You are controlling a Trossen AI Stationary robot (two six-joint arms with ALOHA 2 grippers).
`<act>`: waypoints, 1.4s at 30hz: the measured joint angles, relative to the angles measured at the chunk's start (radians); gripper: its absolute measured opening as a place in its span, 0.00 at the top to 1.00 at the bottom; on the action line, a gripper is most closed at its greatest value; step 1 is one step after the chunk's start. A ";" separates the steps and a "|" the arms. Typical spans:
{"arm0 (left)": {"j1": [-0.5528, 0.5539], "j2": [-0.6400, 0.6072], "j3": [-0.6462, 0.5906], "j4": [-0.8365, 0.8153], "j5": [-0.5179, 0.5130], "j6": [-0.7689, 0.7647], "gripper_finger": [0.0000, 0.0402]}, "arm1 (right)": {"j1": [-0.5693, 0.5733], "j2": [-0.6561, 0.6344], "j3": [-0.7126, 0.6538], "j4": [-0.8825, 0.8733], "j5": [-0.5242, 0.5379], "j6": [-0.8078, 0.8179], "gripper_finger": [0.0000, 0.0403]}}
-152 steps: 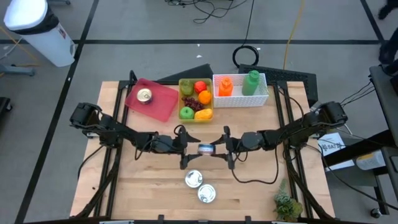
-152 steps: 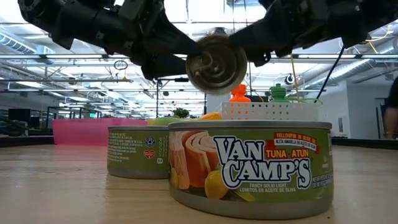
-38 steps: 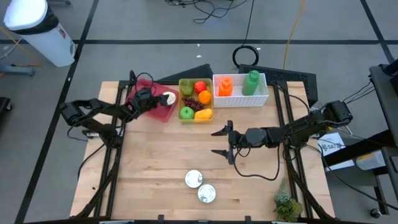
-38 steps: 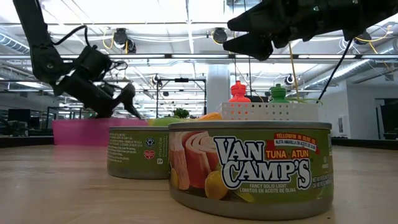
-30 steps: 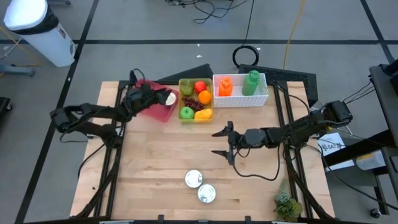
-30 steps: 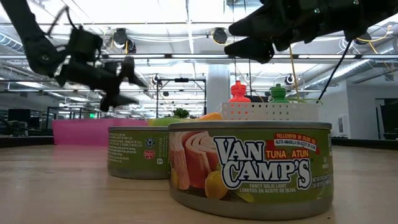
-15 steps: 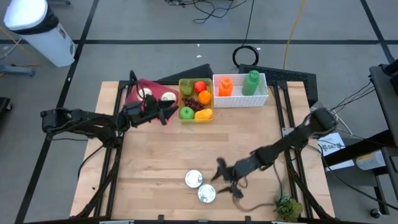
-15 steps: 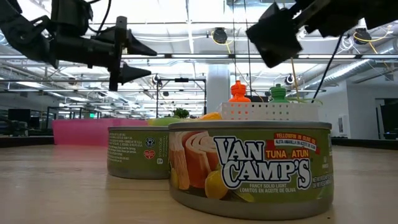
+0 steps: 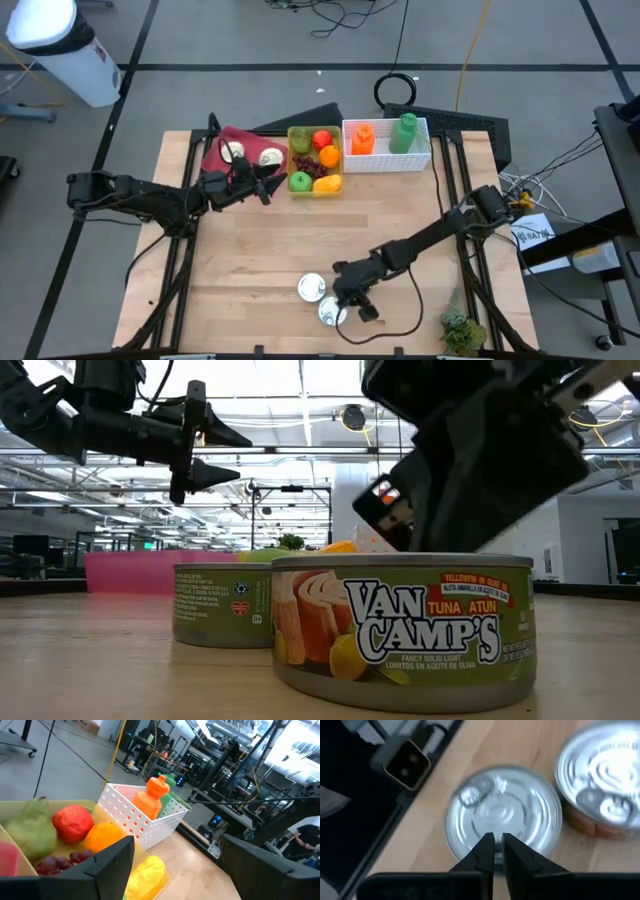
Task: Pick & Place Food Item
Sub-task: Put the bottom green tuna can into the red bin
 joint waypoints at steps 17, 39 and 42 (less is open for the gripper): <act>0.000 0.000 0.000 0.052 0.027 -0.033 0.25 | -0.085 -0.018 0.000 -0.038 0.126 0.084 0.99; -0.002 0.000 0.000 0.047 0.027 -0.032 0.25 | -0.041 -0.147 -0.136 0.070 0.079 0.057 1.00; -0.007 0.000 0.000 0.047 0.027 -0.034 0.25 | -0.033 -0.134 -0.140 0.079 0.081 0.074 1.00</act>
